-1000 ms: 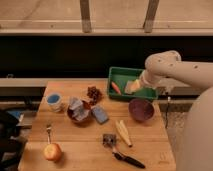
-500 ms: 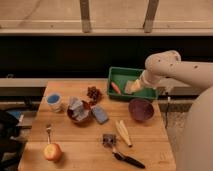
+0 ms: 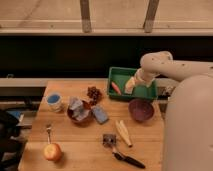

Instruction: Wipe tray with eraser

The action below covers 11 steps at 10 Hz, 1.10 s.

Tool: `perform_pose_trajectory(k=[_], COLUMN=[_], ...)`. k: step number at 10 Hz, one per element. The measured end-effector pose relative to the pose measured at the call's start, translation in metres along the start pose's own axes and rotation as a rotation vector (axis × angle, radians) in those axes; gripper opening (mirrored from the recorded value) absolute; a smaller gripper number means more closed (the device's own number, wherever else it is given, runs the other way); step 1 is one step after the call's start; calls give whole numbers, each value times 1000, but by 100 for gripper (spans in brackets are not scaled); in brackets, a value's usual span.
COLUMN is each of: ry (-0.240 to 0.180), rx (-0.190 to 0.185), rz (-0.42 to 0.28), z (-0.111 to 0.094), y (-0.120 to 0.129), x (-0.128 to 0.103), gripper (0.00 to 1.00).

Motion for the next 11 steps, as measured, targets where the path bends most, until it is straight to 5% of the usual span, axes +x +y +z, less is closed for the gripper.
perform_pose_trajectory(k=[2,5,11], ry=[6,17,31], rx=[-36,-44,-68], rz=[-12,14,52], z=[44,86,95], y=[11,-4,-10], x=[-28,-43,-39], gripper=[76,76,76])
